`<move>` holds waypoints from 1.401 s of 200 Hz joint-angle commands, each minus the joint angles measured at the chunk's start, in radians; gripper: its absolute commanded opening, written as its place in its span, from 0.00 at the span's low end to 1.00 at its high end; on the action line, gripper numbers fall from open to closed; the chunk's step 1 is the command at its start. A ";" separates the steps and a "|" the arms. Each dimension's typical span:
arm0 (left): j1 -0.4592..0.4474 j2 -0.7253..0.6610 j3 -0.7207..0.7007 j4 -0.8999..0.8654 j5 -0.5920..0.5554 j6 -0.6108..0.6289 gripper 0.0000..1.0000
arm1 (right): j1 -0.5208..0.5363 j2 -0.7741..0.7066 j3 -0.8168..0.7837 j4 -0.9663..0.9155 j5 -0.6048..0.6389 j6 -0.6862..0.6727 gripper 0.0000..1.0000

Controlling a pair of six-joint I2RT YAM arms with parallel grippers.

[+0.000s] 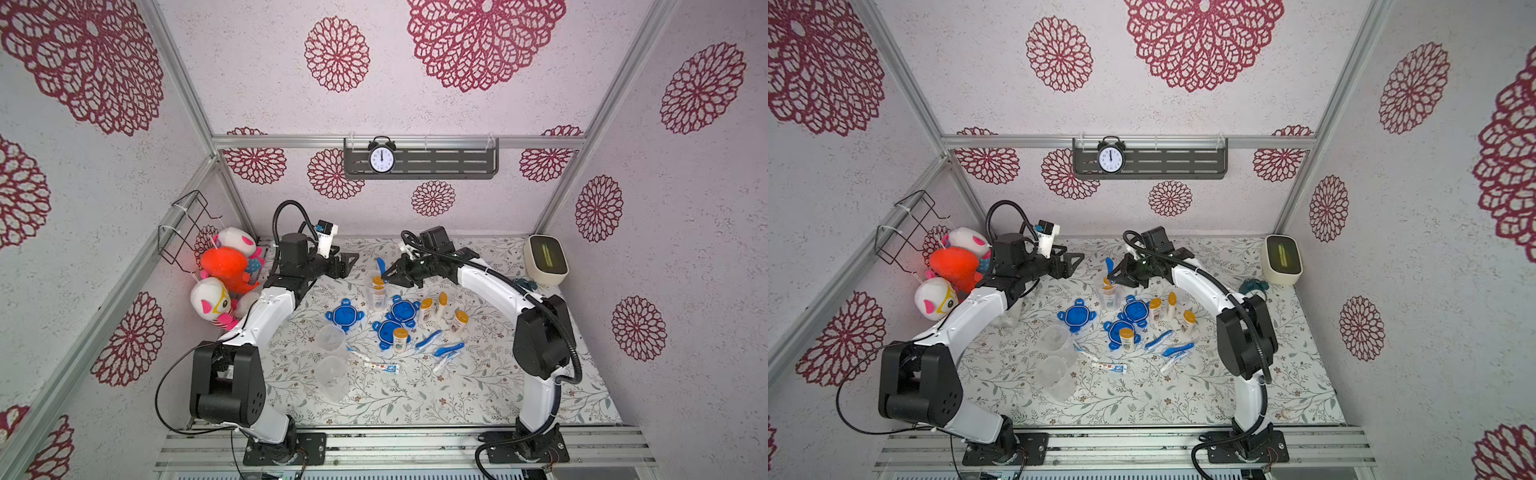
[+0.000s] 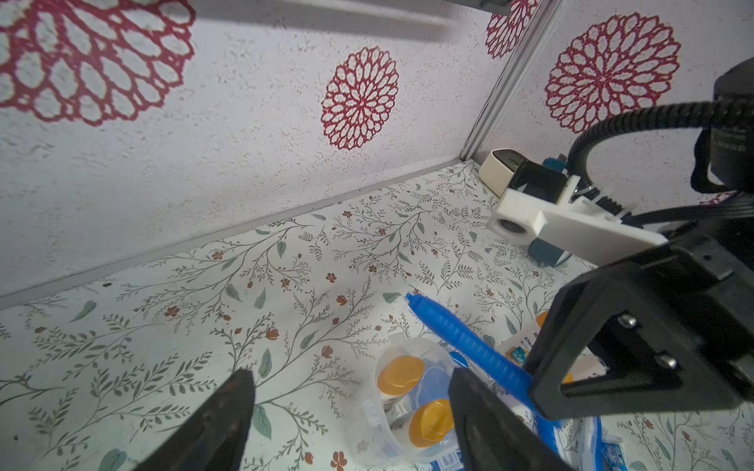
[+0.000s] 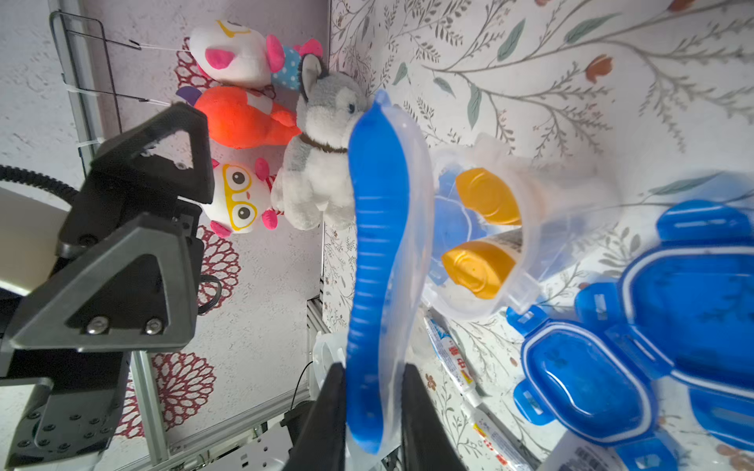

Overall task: Pack away toiletry kits
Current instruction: Place the toiletry item into the container.

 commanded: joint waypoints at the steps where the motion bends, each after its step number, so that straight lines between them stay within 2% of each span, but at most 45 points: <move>1: -0.010 0.014 0.022 0.023 0.006 0.004 0.79 | 0.025 -0.009 0.064 -0.052 -0.022 0.081 0.06; 73: -0.023 0.004 0.004 -0.009 0.014 0.038 0.79 | 0.068 0.019 0.102 -0.175 0.002 0.137 0.07; 99: -0.024 -0.003 0.001 -0.010 0.015 0.033 0.78 | 0.072 0.005 0.084 -0.157 0.005 0.170 0.08; 164: -0.030 -0.020 -0.015 -0.009 0.021 0.025 0.79 | 0.062 0.105 0.211 -0.256 -0.061 0.137 0.09; 224: -0.035 -0.024 -0.018 -0.010 0.014 0.025 0.78 | 0.040 0.136 0.224 -0.245 -0.104 0.166 0.09; 249: -0.035 -0.022 -0.016 -0.009 0.013 0.025 0.78 | 0.030 0.142 0.224 -0.231 -0.112 0.176 0.18; 261: -0.035 -0.020 -0.015 -0.010 0.015 0.026 0.78 | 0.024 0.146 0.227 -0.220 -0.116 0.185 0.26; 280: -0.035 -0.018 -0.015 -0.010 0.012 0.026 0.78 | 0.014 0.150 0.247 -0.216 -0.104 0.191 0.30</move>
